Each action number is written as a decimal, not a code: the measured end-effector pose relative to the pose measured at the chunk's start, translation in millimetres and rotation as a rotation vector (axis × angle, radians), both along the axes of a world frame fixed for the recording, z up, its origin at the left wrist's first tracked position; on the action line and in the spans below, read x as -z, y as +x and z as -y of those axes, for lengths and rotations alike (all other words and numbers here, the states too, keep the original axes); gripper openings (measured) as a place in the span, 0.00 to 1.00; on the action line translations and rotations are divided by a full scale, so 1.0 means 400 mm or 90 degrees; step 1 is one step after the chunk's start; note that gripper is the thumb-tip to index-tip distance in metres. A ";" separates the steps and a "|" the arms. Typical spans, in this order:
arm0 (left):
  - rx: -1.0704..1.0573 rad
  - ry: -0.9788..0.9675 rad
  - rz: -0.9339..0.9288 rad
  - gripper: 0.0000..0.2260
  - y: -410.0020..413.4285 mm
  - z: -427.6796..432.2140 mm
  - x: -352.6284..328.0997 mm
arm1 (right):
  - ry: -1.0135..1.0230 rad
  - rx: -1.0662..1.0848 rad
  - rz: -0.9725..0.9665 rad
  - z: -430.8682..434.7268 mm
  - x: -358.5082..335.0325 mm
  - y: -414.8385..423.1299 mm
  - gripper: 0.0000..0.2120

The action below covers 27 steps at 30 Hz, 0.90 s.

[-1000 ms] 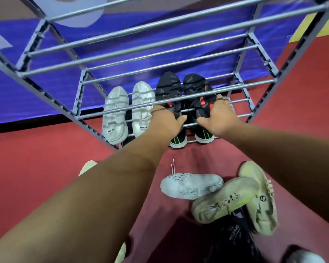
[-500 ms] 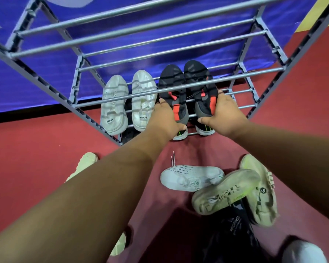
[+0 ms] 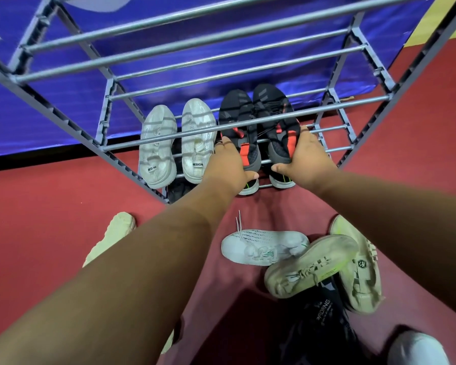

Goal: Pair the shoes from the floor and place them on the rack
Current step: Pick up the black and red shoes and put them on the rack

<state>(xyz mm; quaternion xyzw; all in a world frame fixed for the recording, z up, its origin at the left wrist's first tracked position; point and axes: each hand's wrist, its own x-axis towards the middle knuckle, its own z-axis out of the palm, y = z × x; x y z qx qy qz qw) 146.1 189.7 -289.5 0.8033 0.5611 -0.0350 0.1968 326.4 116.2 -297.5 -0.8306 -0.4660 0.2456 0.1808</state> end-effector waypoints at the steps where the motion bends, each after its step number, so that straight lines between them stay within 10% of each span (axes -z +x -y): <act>1: -0.006 -0.003 0.002 0.56 0.000 0.003 -0.004 | -0.014 -0.003 0.010 0.005 -0.002 -0.004 0.51; 10: 0.027 -0.011 -0.015 0.24 -0.027 0.063 -0.068 | -0.117 -0.017 0.097 0.094 -0.073 -0.057 0.55; 17: 0.195 -0.021 -0.096 0.06 -0.114 0.108 -0.236 | -0.124 -0.171 0.158 0.171 -0.209 -0.113 0.32; 27: 0.172 -0.087 -0.163 0.15 -0.273 0.241 -0.402 | -0.065 -0.175 0.146 0.262 -0.365 -0.248 0.30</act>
